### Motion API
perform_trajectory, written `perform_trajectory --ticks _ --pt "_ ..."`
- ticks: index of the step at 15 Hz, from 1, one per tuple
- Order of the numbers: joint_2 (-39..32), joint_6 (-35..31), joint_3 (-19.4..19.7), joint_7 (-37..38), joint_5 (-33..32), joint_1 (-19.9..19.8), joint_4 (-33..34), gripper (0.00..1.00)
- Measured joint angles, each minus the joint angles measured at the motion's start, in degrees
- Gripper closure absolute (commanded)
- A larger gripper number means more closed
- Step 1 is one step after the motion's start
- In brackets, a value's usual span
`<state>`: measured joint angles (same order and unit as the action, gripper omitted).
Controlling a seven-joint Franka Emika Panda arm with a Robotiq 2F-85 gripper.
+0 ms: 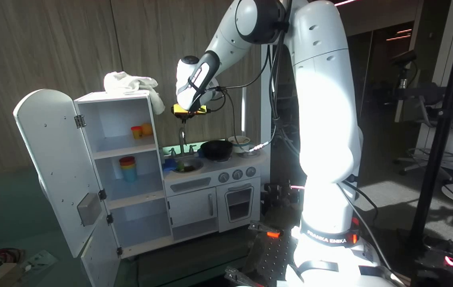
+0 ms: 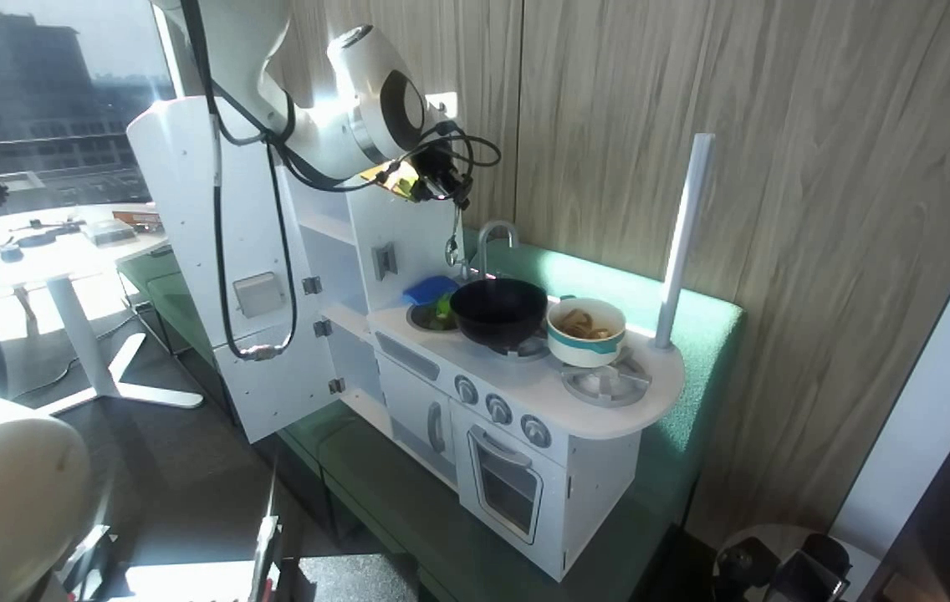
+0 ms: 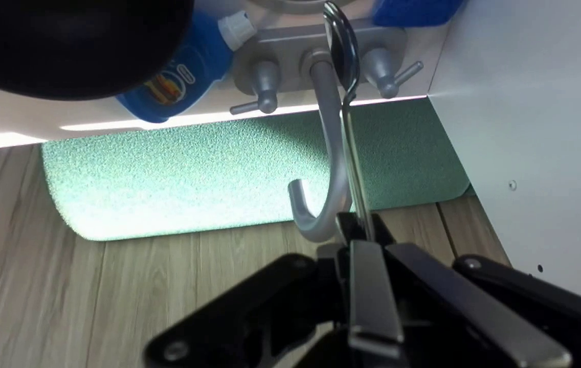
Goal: Pick the spoon from the white bowl and place it in the sink, pick the white bowl and pour some of the substance it contains into the sink
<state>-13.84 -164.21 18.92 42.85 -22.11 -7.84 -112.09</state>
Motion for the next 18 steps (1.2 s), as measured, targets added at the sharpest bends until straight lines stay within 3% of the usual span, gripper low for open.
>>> perform_trajectory --ticks 12,13,14,18 --pt "-9.3 -1.6 0.0 -1.9 -4.6 0.1 -0.6 0.98" --pt "-10.1 -1.6 0.0 -2.0 -4.8 0.1 -0.2 0.68" --pt "-10.6 -1.6 -0.1 -2.2 -4.8 0.1 0.1 0.68" --pt "-11.4 -1.5 -0.3 -6.9 1.1 0.8 0.6 0.38"
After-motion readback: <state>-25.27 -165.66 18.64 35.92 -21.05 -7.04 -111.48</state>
